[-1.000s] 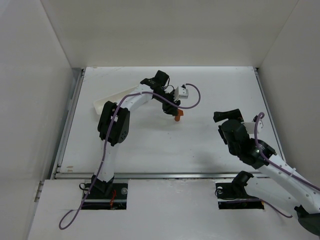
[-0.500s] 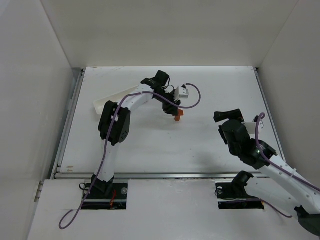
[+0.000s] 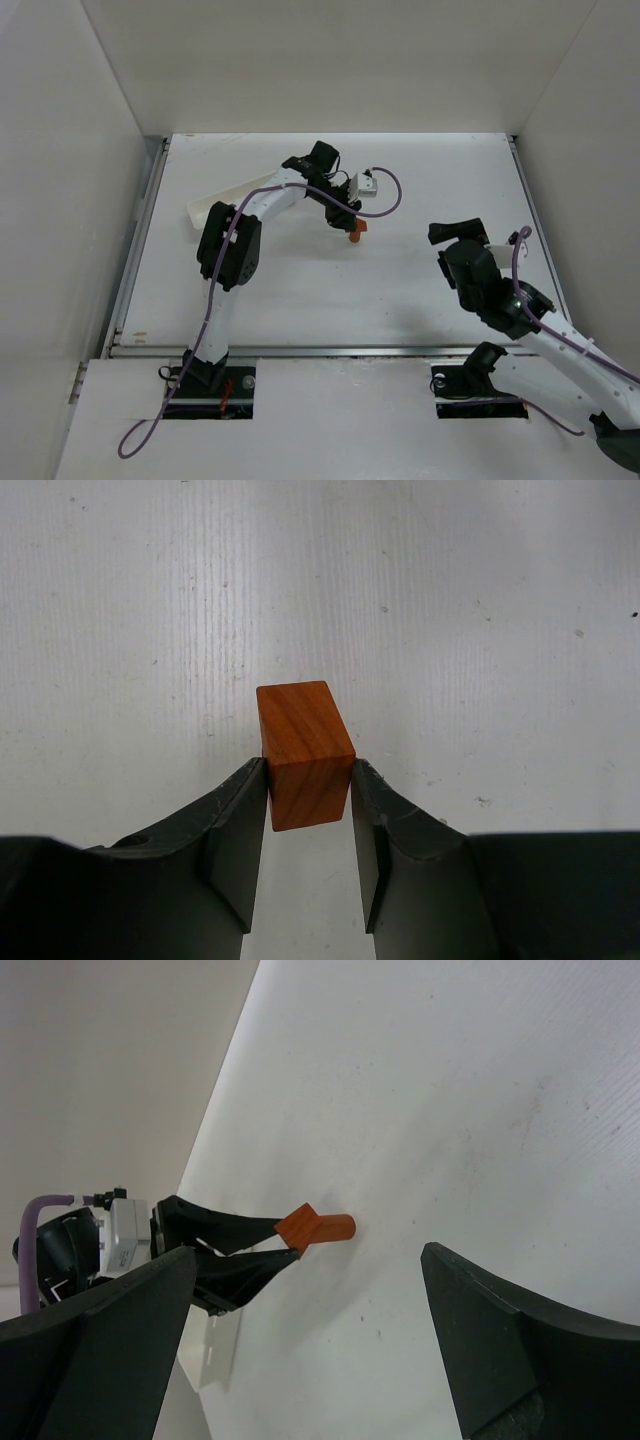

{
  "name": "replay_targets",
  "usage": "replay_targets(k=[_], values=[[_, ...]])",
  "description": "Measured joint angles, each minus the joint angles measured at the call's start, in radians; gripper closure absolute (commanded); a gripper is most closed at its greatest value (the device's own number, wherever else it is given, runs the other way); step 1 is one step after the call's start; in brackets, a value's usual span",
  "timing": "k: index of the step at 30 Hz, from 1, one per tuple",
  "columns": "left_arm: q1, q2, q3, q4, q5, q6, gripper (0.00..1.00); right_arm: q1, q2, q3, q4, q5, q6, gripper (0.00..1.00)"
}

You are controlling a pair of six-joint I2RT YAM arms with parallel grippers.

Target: Build the wood block tower

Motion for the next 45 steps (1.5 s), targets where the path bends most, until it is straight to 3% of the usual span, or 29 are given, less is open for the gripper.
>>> replay_targets(k=[9,13,17,26,32,36,37,45], values=[[0.0,0.0,0.0,0.0,0.0,0.0,0.63,0.0,-0.016,-0.017,-0.003,0.003,0.0,0.0],[0.0,0.0,0.0,-0.001,0.0,0.003,0.54,0.0,-0.016,-0.018,-0.003,0.003,0.0,0.0],[0.0,0.0,0.0,-0.006,0.0,0.003,0.51,0.0,-0.016,-0.023,-0.003,0.003,0.001,0.0],[0.0,0.0,0.0,-0.005,-0.001,-0.002,0.33,0.0,-0.016,-0.029,-0.003,0.003,0.001,0.0],[0.0,0.0,0.0,0.014,-0.004,-0.016,0.29,0.0,-0.016,-0.029,-0.003,0.003,0.0,0.0],[0.0,0.0,0.0,0.015,-0.005,-0.019,0.22,0.0,-0.016,-0.029,-0.003,0.003,0.001,0.0],[0.0,0.0,0.0,0.015,-0.005,-0.02,0.15,0.0,-0.016,-0.029,-0.003,0.003,0.001,0.0],[0.0,0.0,0.0,0.038,-0.008,-0.028,0.13,0.0,-0.019,-0.03,-0.003,0.003,0.001,0.0]])
